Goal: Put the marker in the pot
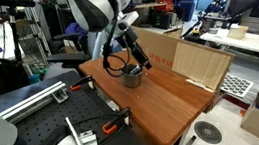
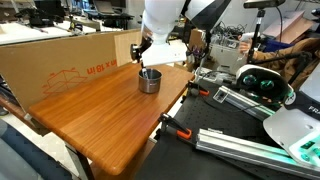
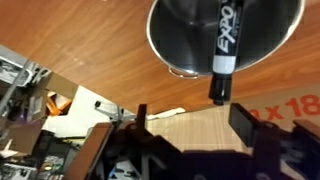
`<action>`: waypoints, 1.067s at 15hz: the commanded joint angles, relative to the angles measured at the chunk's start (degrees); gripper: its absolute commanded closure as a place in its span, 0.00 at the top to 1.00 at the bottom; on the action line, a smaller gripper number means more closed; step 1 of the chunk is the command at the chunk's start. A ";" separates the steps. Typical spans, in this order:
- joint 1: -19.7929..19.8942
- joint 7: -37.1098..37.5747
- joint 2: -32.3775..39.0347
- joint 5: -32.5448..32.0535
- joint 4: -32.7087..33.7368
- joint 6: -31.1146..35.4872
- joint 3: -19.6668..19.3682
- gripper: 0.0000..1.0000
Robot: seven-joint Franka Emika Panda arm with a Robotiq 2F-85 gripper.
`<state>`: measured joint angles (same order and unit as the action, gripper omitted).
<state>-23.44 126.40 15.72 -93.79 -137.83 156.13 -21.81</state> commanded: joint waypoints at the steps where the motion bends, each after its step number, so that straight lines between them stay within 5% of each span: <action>1: -0.41 1.54 -0.76 0.22 0.57 -0.39 0.33 1.00; 5: -0.07 -0.98 -3.49 4.37 1.11 0.30 0.90 1.00; 10: 3.84 -21.82 -7.72 31.50 -2.77 5.79 2.53 1.00; 11: 1.37 -14.48 -5.21 23.19 0.14 3.90 0.90 1.00; 16: 2.58 -20.05 -6.53 29.88 -1.87 4.83 1.52 1.00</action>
<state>-20.86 106.35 9.18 -63.91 -139.70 160.96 -20.29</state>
